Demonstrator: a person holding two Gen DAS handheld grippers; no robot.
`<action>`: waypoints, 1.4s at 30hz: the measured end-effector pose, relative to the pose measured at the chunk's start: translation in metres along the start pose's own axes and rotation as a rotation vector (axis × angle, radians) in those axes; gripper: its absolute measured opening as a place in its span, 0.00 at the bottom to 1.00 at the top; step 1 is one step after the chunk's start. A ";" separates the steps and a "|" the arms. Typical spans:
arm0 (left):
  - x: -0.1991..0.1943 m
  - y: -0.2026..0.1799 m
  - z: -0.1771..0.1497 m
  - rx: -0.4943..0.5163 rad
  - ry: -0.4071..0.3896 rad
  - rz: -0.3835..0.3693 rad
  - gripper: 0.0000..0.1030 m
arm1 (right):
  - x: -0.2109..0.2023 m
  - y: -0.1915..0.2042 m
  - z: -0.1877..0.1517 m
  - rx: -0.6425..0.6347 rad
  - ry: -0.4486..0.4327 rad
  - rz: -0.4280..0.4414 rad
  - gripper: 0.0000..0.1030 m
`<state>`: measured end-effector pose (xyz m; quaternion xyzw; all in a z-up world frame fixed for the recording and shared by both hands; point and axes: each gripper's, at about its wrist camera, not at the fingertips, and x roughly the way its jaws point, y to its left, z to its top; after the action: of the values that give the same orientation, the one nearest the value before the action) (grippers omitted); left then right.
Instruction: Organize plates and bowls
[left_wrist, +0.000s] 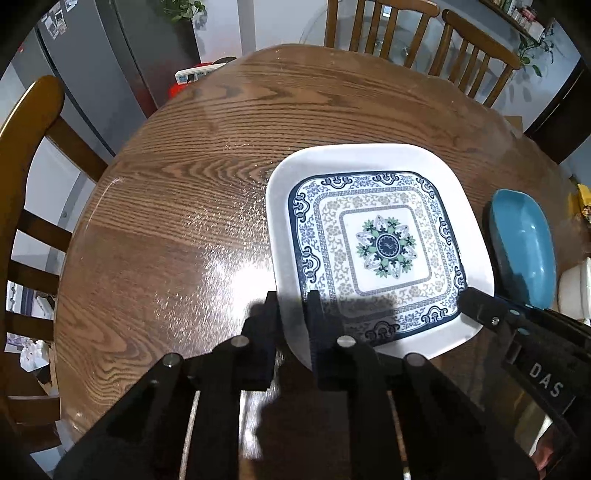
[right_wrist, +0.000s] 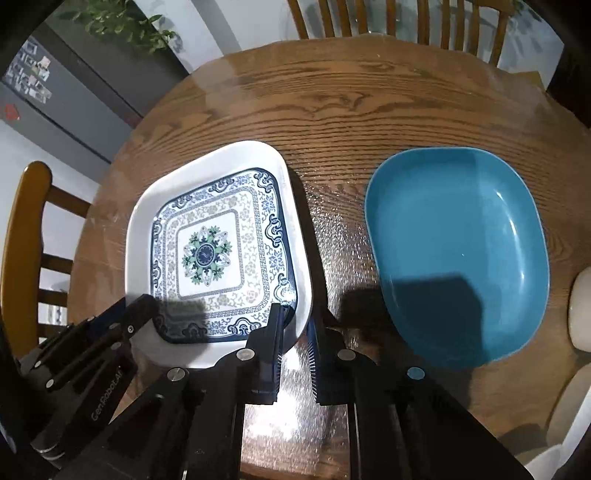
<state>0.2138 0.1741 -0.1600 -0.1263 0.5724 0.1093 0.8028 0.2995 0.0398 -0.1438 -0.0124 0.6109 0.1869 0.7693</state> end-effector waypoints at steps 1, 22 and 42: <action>-0.004 0.002 -0.001 0.003 -0.009 -0.006 0.12 | -0.005 0.002 -0.003 0.000 -0.010 0.009 0.14; -0.118 -0.021 -0.078 0.107 -0.189 -0.060 0.11 | -0.121 -0.006 -0.115 0.006 -0.172 0.106 0.14; -0.124 -0.019 -0.164 0.229 -0.173 -0.073 0.11 | -0.131 -0.022 -0.229 0.077 -0.187 0.127 0.14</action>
<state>0.0338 0.0983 -0.0920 -0.0449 0.5050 0.0246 0.8616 0.0685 -0.0731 -0.0830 0.0735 0.5426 0.2119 0.8095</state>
